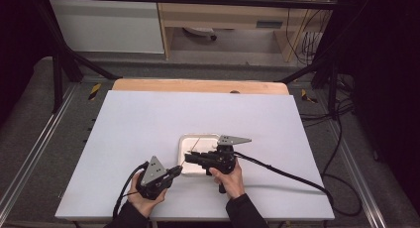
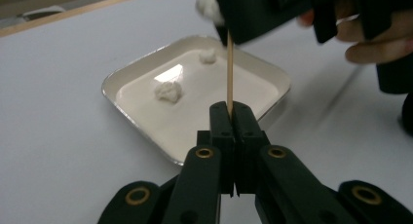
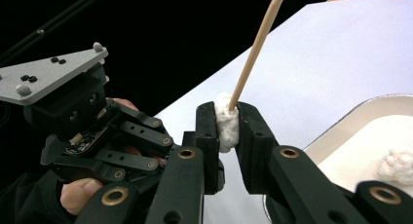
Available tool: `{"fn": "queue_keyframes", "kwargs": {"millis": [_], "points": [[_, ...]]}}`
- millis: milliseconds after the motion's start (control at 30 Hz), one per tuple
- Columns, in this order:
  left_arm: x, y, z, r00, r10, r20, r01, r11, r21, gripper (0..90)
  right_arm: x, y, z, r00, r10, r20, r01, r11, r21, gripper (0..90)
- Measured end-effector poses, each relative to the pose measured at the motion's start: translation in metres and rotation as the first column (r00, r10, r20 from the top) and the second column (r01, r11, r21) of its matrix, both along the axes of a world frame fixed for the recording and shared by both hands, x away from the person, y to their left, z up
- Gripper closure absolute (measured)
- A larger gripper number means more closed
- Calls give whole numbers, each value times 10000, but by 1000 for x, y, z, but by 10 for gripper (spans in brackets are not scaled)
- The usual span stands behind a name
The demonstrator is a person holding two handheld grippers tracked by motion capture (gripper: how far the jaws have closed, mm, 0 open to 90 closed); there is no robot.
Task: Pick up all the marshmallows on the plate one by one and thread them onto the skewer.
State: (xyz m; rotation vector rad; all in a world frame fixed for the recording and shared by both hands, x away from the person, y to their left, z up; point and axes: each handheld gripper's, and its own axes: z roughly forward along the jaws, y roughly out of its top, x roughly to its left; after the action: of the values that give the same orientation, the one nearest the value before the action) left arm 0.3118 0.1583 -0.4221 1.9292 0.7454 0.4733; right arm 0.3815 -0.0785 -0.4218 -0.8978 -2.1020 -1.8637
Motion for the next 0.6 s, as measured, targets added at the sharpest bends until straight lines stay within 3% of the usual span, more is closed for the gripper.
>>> {"fn": "queue_keyframes", "kwargs": {"millis": [400, 467, 600], "points": [[3, -3, -2, 9999, 85, -130, -84, 9999, 89, 889, -2, 3, -5, 10000, -46, -11, 46, 9988, -487, 769], [4, 1, -1, 9997, 182, -145, -182, 9998, 14, 889, -2, 1, -2, 9998, -162, 89, 167, 9984, -535, 638], [6, 10, -1, 9991, 318, -287, -324, 9992, -214, 889, -2, -7, 8, 9959, -561, 704, 631, 9929, -1010, 456]]}}
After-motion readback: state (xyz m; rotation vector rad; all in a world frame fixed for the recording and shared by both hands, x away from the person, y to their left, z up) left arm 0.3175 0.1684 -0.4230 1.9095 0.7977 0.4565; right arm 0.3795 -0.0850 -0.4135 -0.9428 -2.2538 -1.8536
